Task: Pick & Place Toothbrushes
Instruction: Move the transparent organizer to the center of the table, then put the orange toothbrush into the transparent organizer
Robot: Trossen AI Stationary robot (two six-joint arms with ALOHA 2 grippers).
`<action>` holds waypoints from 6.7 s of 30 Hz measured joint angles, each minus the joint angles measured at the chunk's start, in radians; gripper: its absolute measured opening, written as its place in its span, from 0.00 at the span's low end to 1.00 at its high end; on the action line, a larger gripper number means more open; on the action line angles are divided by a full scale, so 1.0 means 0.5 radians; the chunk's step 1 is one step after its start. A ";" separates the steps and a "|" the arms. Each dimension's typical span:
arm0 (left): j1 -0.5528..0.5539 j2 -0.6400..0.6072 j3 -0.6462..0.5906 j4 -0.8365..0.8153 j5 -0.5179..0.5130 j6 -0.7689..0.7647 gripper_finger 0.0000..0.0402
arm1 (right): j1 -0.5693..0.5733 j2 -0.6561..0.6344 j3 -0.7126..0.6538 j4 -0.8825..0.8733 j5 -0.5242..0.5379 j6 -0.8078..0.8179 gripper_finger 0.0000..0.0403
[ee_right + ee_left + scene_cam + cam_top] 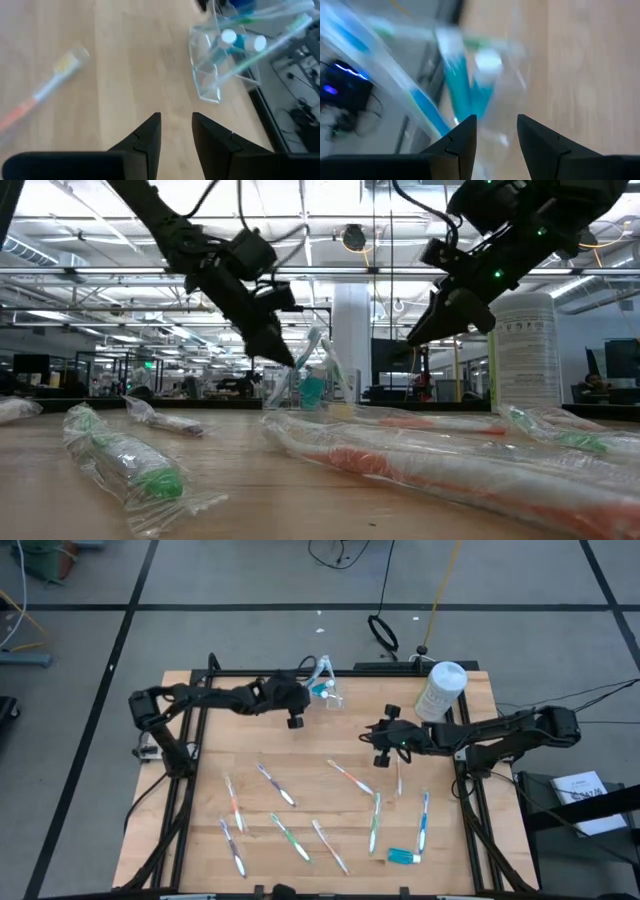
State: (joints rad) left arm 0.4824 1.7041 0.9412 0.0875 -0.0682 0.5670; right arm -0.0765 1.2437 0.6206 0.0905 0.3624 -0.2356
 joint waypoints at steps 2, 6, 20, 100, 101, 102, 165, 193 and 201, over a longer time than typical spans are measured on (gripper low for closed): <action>0.035 0.054 0.107 -0.172 0.004 0.048 0.37 | 0.001 -0.010 -0.016 0.038 -0.010 -0.002 0.25; 0.084 0.098 0.202 -0.387 0.007 0.077 0.37 | 0.000 -0.009 -0.018 0.009 -0.006 0.026 0.25; 0.114 0.106 0.203 -0.400 0.085 0.289 0.03 | 0.000 -0.010 -0.017 0.022 -0.004 -0.045 0.25; -0.233 -0.748 0.197 -1.197 0.449 -0.265 0.07 | -0.001 -0.009 -0.014 0.598 -0.412 0.212 0.25; -0.218 -0.780 0.197 -1.227 0.449 -0.238 0.08 | -0.001 -0.009 -0.014 0.614 -0.412 0.240 0.25; -0.197 -0.803 0.197 -1.241 0.449 -0.223 0.10 | 0.000 -0.010 -0.014 0.612 -0.412 0.258 0.25; -0.080 -0.937 -0.140 -0.987 0.694 -0.278 0.33 | 0.146 -0.151 -0.722 -0.007 0.202 2.406 0.08; -0.184 -0.937 -0.140 -0.812 0.649 -0.233 0.33 | -0.035 0.590 0.294 1.909 0.321 -0.029 0.03; -0.182 -0.937 -0.140 -0.849 0.648 -0.259 0.33 | -0.149 1.069 0.433 2.304 0.321 0.149 0.03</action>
State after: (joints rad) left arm 0.3912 1.2358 0.8715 -0.3371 0.2558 0.4373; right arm -0.1509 1.7783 0.8371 1.2424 0.5231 -0.1612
